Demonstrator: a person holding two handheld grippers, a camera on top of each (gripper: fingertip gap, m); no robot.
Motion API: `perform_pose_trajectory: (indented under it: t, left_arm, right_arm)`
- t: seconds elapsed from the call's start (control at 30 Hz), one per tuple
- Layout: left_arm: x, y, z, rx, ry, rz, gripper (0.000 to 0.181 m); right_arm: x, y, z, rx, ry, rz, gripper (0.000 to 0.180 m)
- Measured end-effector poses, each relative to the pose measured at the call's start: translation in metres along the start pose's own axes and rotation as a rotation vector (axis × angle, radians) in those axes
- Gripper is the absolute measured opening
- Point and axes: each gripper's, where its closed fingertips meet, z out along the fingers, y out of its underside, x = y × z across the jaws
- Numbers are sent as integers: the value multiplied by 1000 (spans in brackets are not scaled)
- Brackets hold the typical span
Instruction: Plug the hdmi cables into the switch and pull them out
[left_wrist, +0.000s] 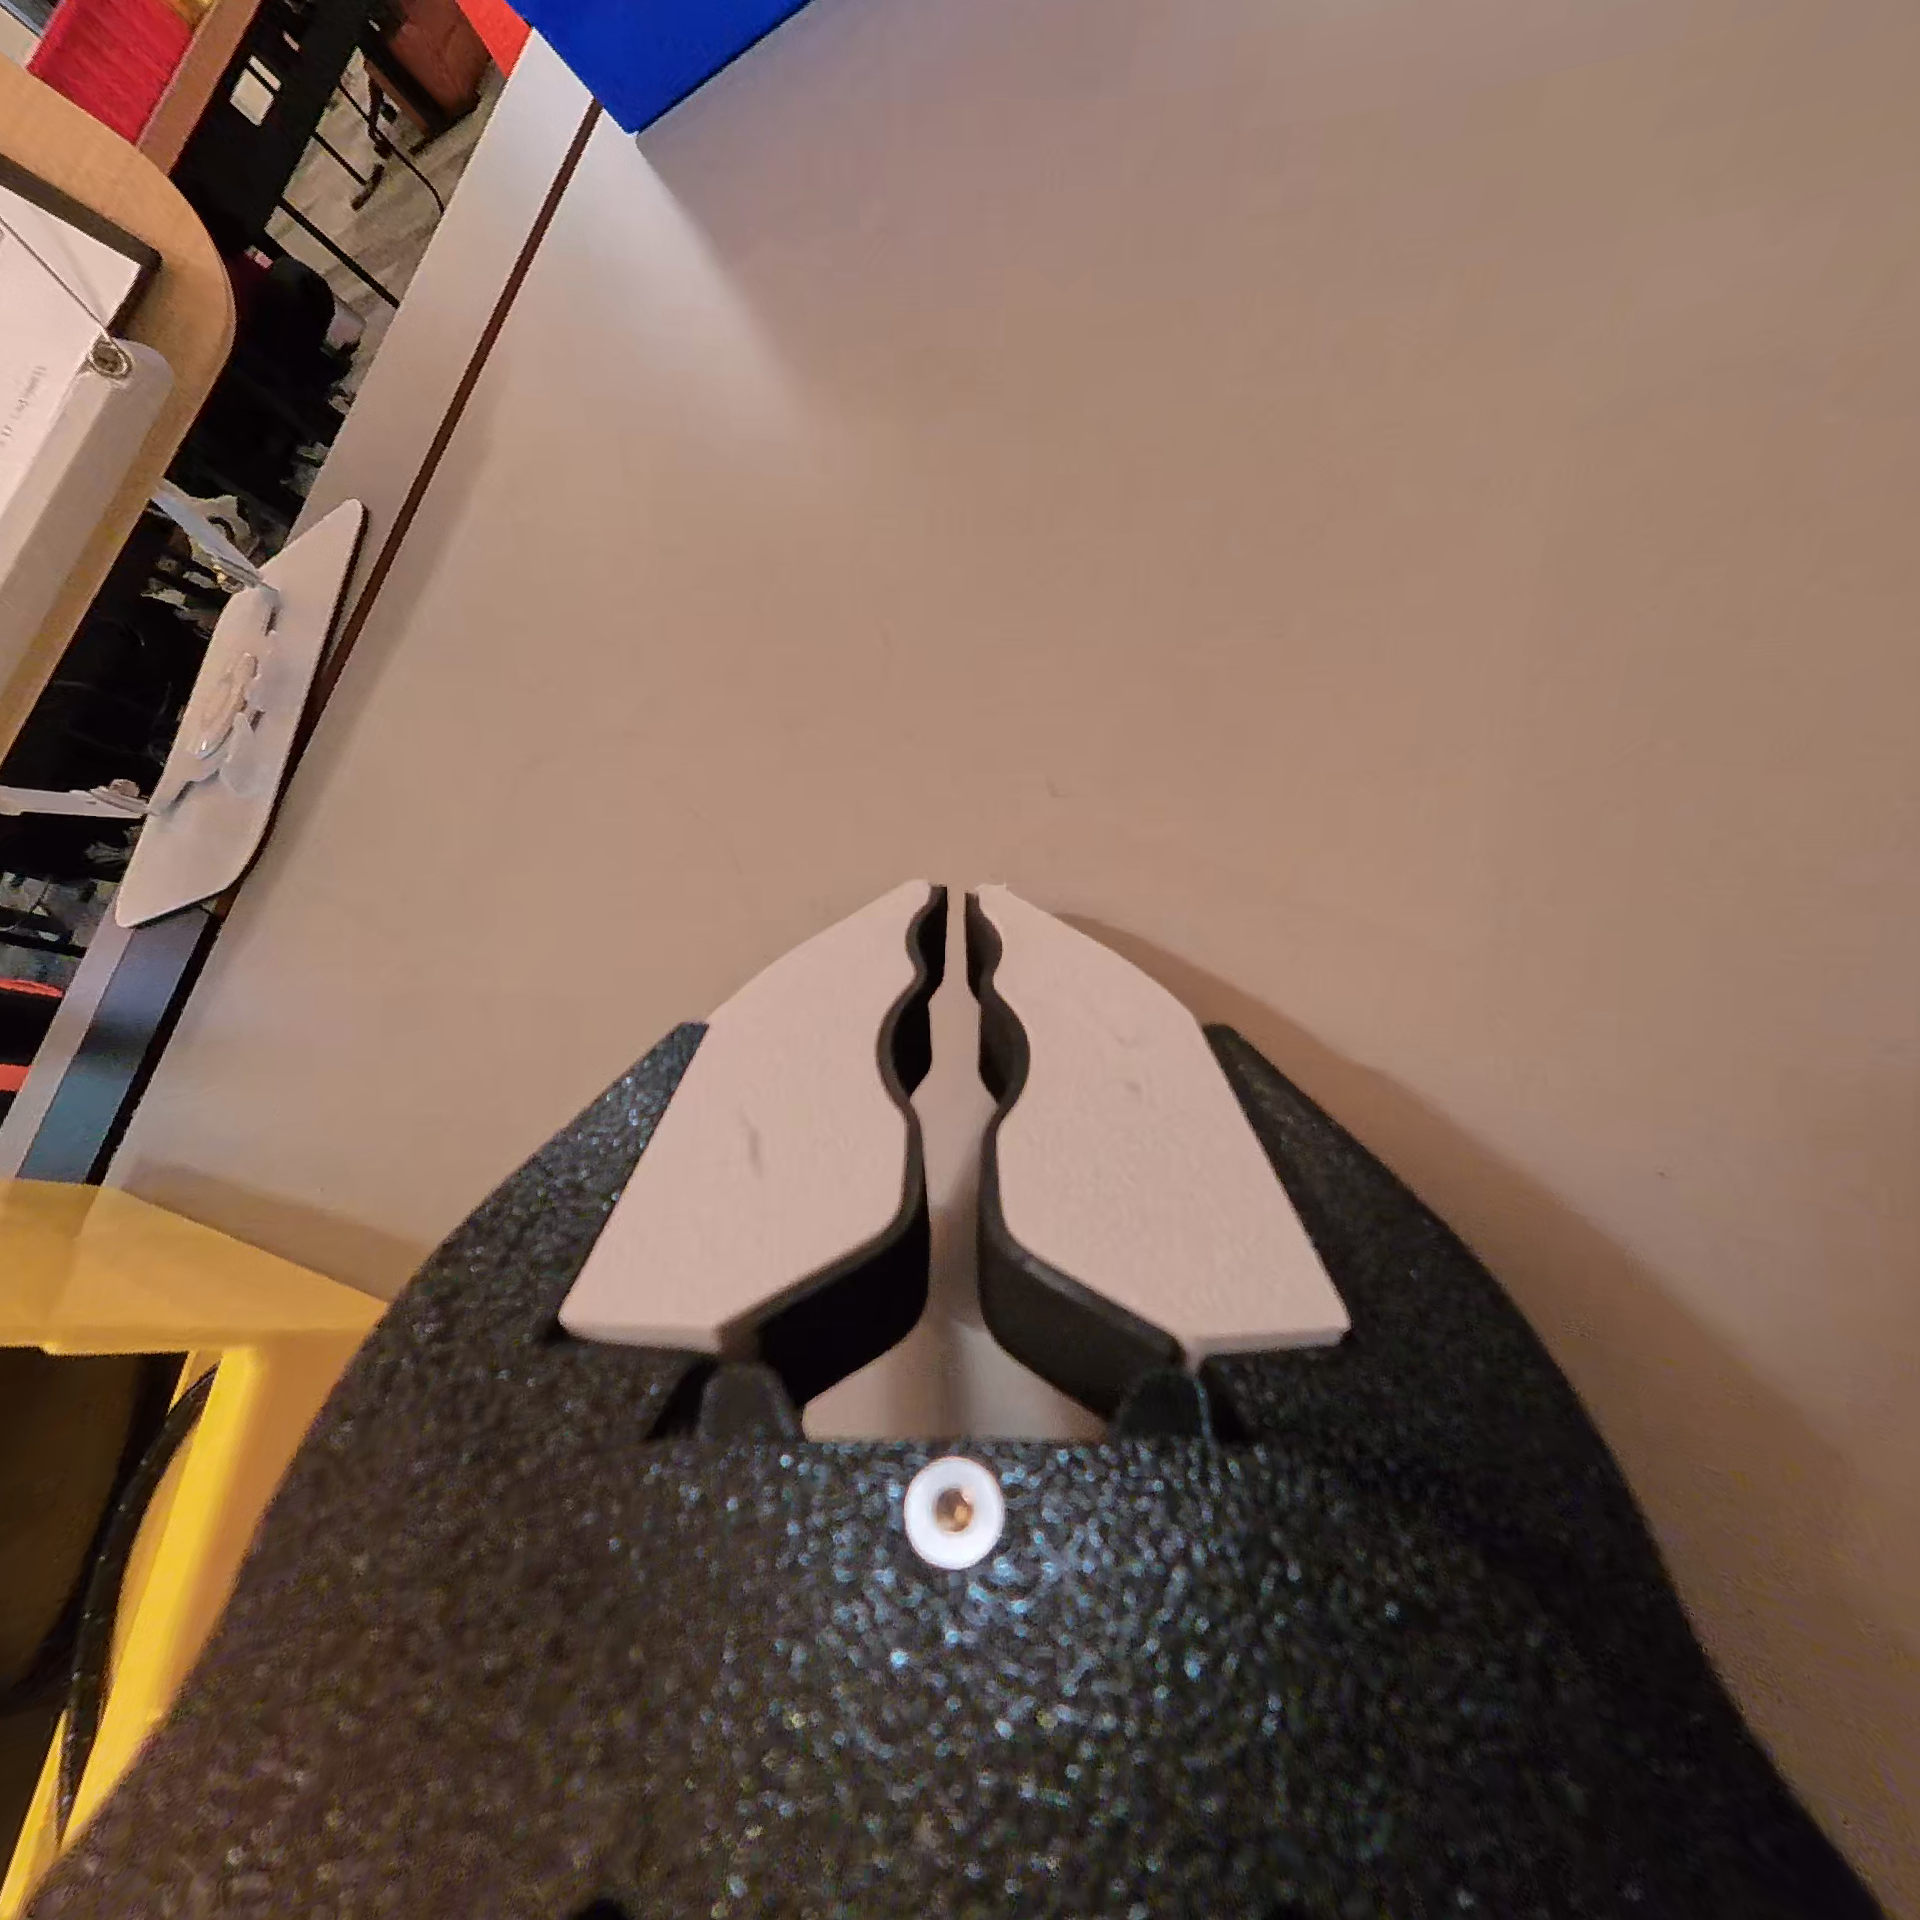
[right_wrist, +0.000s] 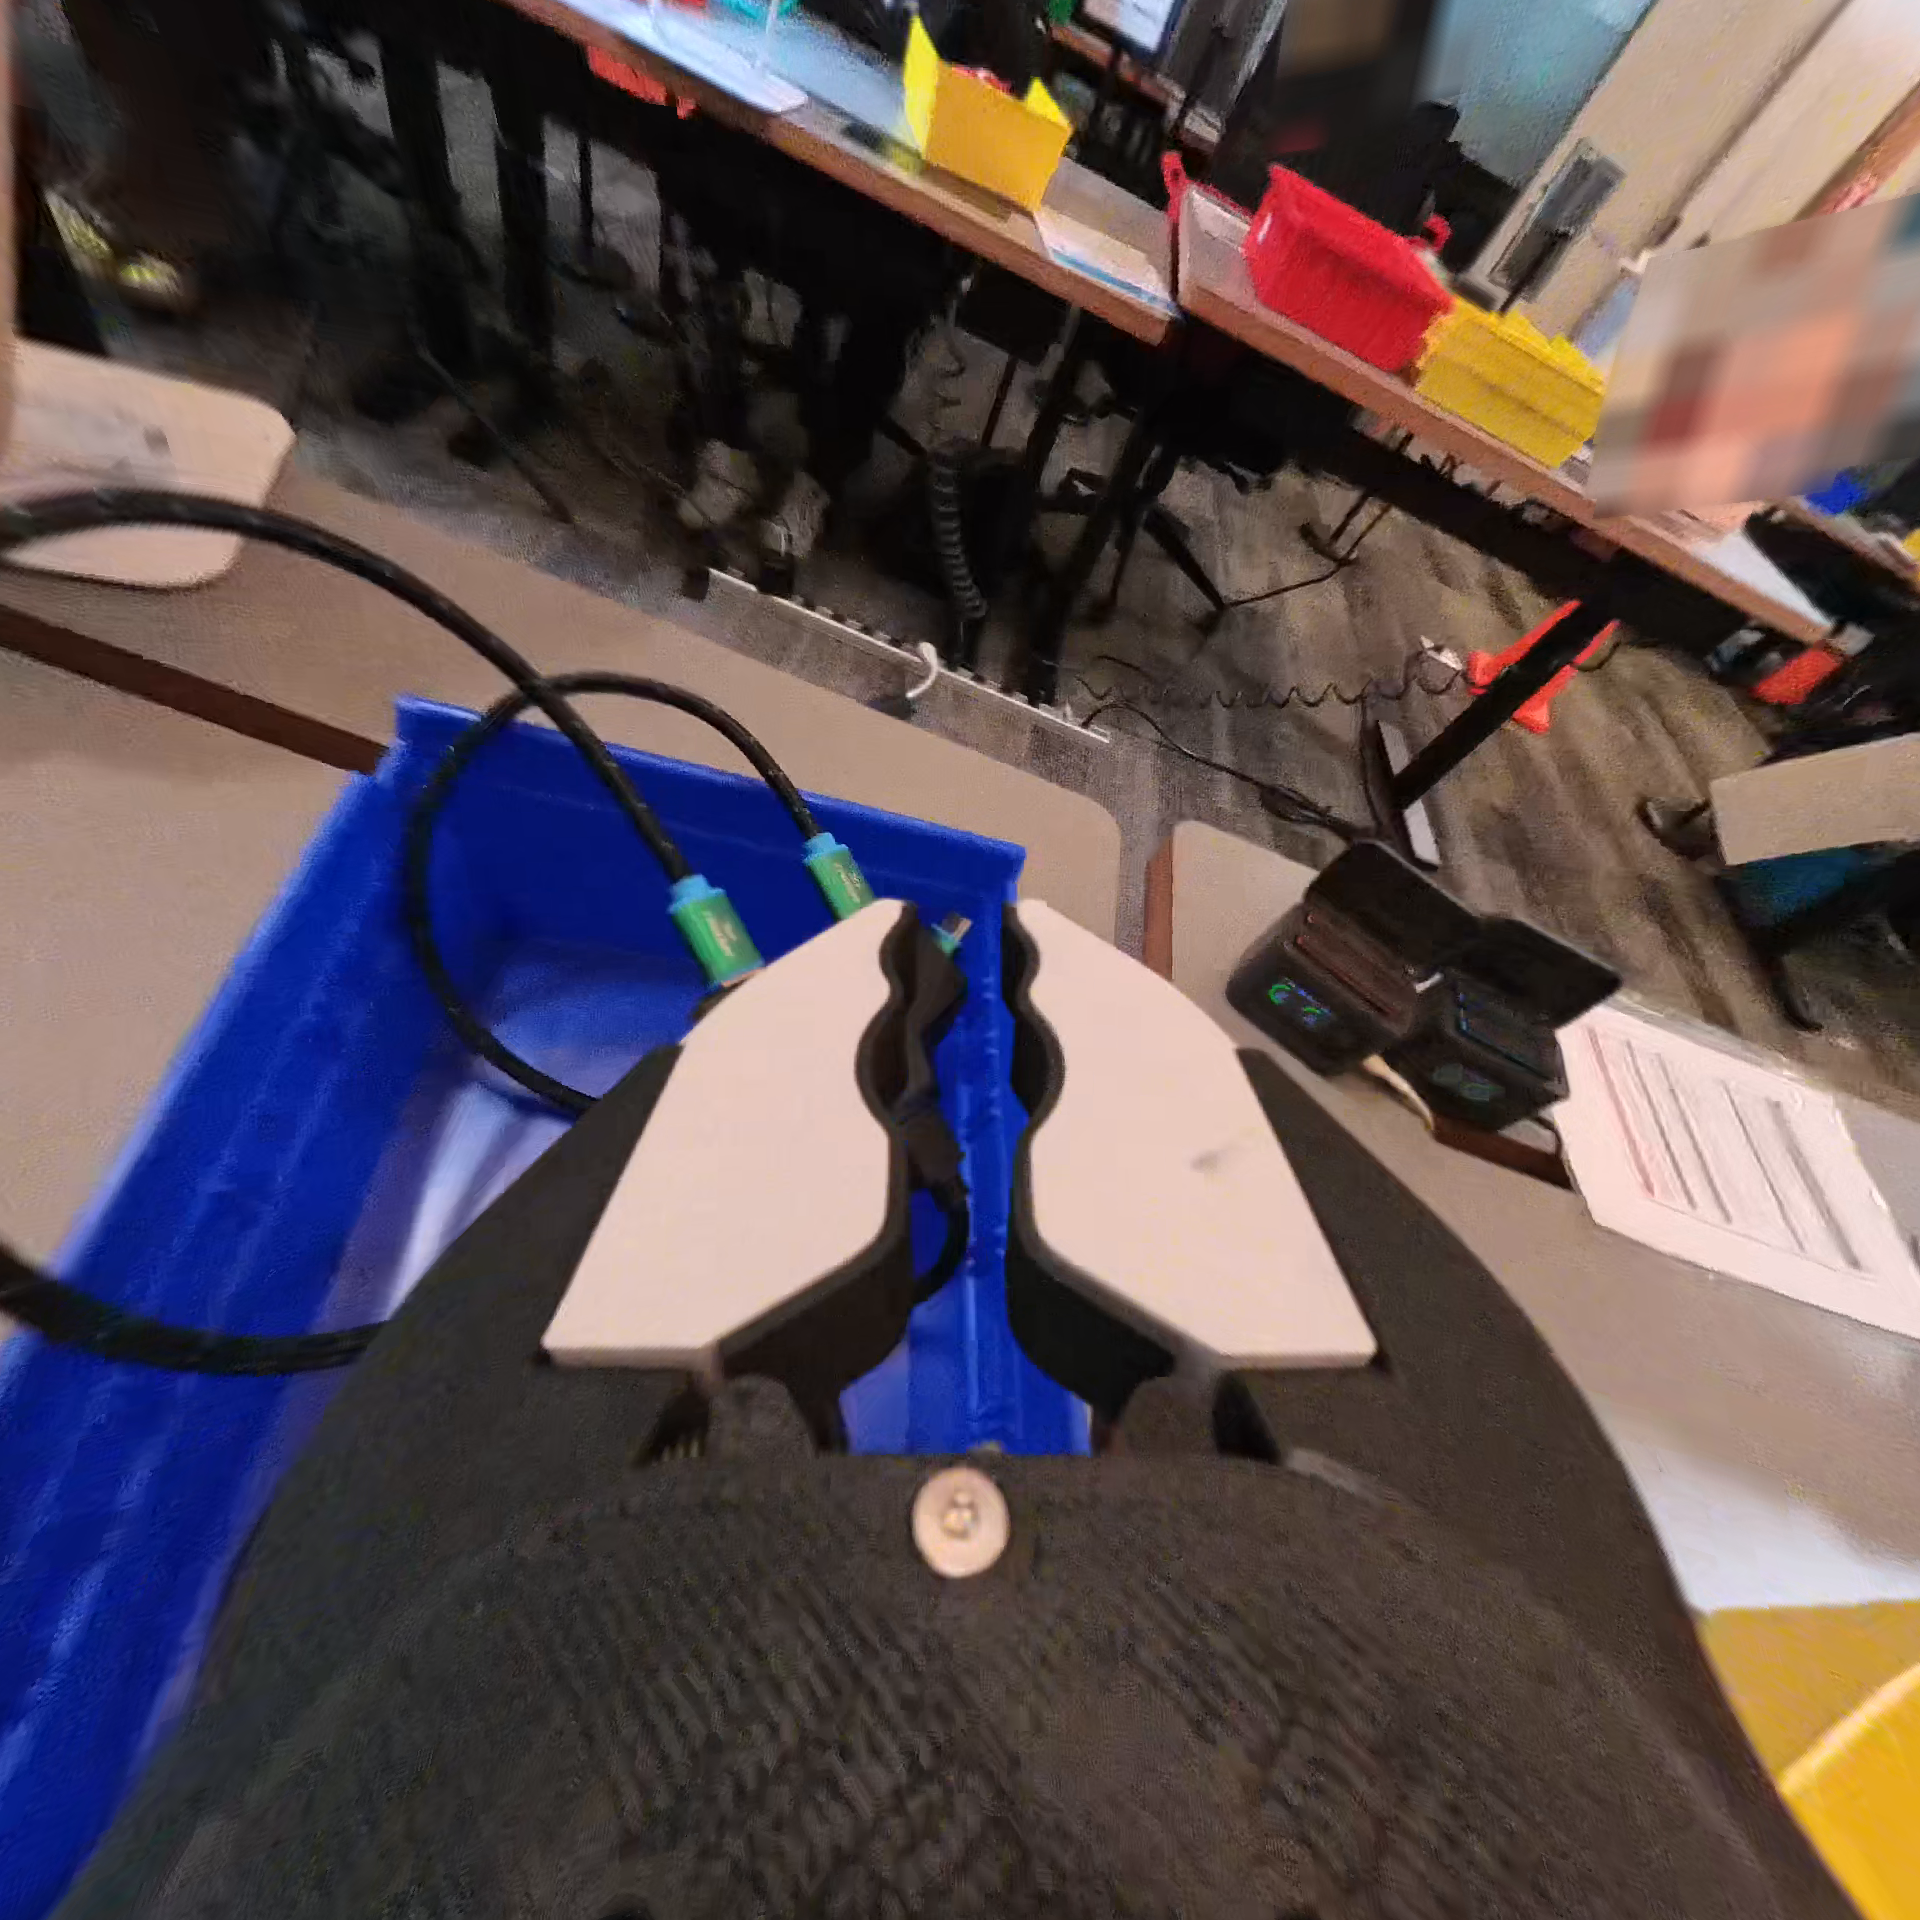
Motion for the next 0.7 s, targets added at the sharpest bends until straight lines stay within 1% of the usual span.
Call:
perform_pose_trajectory:
  t: [0.07, 0.13, 0.23, 0.33, 0.4, 0.5, 0.57, 0.63, 0.67, 0.7]
  left_arm:
    - [0, 0, 0, -1, 0, -4, 3]
    - [-1, 1, 0, -3, 0, -11, 3]
    - [-4, -1, -1, 12, -13, -29, 4]
    - [-16, -6, -8, 73, -61, -100, 9]
    - [-31, -8, -17, 118, -115, -203, 10]
    - [-58, -8, -39, 118, -196, -337, 14]
    - [-79, -6, -60, 90, -261, -344, 17]
    - [-105, 3, -81, 31, -324, -344, 20]
    - [-120, 9, -91, 7, -360, -344, 21]
    - [-137, 16, -100, -19, -391, -341, 21]
  right_arm:
    - [-5, -12, -30, 53, 38, 62, 19]
    - [-35, -22, -62, 136, -11, 90, 25]
    - [-101, -22, -100, 214, -106, 116, 27]
    - [-184, -31, -124, 342, -262, 108, 33]
    - [-238, -34, -130, 372, -371, 56, 38]
    - [-299, -27, -125, 326, -491, -68, 50]
    - [-320, -25, -115, 304, -502, -149, 52]
    - [-337, -26, -110, 288, -535, -206, 59]
    - [-342, -29, -108, 297, -550, -220, 63]
    - [-344, -32, -106, 310, -555, -206, 63]
